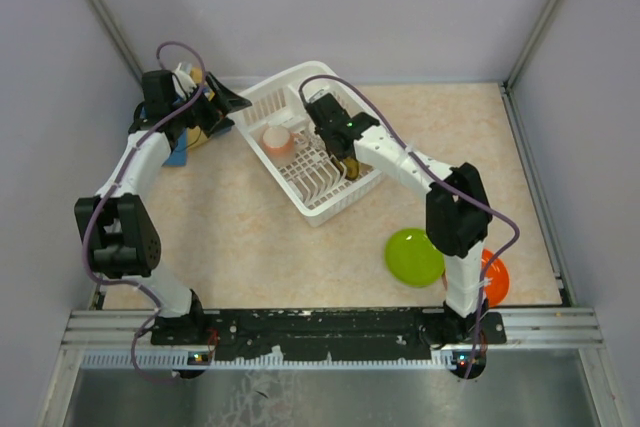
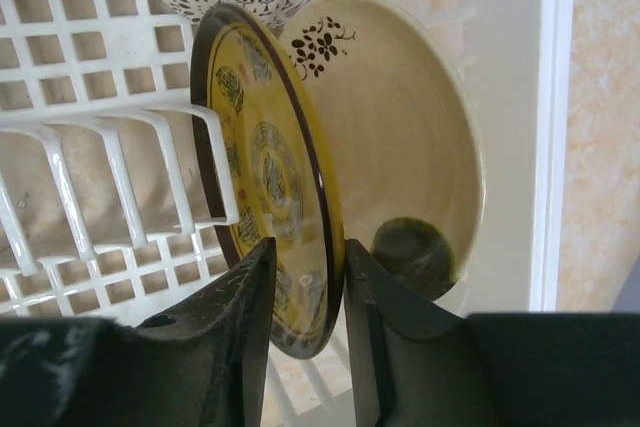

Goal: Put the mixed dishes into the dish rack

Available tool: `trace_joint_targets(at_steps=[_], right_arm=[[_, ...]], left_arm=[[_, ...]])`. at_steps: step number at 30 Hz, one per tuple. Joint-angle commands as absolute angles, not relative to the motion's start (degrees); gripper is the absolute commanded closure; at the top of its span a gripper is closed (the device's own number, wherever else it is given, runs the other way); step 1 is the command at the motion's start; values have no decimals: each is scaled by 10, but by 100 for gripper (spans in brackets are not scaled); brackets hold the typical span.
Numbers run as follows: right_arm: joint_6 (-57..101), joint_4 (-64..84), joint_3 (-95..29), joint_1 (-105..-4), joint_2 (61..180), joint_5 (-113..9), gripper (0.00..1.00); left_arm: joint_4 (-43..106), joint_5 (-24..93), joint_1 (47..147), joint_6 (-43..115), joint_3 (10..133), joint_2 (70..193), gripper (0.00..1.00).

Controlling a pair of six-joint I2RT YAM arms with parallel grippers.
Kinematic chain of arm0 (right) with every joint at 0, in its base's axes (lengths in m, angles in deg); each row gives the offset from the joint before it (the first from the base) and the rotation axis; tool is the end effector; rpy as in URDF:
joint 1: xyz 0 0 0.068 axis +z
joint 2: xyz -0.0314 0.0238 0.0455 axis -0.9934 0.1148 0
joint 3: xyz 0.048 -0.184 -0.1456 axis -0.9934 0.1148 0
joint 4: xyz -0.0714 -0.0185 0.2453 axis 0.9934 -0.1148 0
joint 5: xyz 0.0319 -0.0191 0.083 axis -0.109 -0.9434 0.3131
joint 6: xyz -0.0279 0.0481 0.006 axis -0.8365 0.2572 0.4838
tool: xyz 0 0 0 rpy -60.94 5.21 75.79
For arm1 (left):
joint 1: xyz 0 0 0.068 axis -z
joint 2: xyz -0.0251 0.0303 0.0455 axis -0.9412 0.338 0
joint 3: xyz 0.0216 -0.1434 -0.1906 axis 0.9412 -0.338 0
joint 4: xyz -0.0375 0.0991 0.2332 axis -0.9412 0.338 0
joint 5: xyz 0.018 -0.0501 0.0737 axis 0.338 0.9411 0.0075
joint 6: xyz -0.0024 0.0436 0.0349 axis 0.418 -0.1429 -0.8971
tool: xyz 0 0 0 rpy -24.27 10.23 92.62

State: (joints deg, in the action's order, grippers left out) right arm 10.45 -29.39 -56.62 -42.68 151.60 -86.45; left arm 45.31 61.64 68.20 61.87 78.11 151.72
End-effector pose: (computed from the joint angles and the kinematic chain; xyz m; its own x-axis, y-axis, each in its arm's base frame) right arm 0.3292 0.2603 0.2450 -0.5708 -0.5848 -0.5764 -0.4183 0.8111 -0.4087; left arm 0.3818 -0.0088 0.2801 -0.6699 -0.5168 -0.5330 0.0943 0.6529 -0.7516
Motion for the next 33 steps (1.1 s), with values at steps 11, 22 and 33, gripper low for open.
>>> trace_joint_targets(at_steps=[11, 22, 33], right_arm=[[134, -301, -601, -439, 1470, -846, 43], [152, -307, -607, -463, 1384, -798, 32], [205, -341, -414, -520, 1186, -752, 29]], left_arm=[[448, 625, 677, 609, 776, 1493, 0], [450, 623, 676, 602, 770, 1488, 0], [447, 627, 678, 599, 768, 1490, 0]])
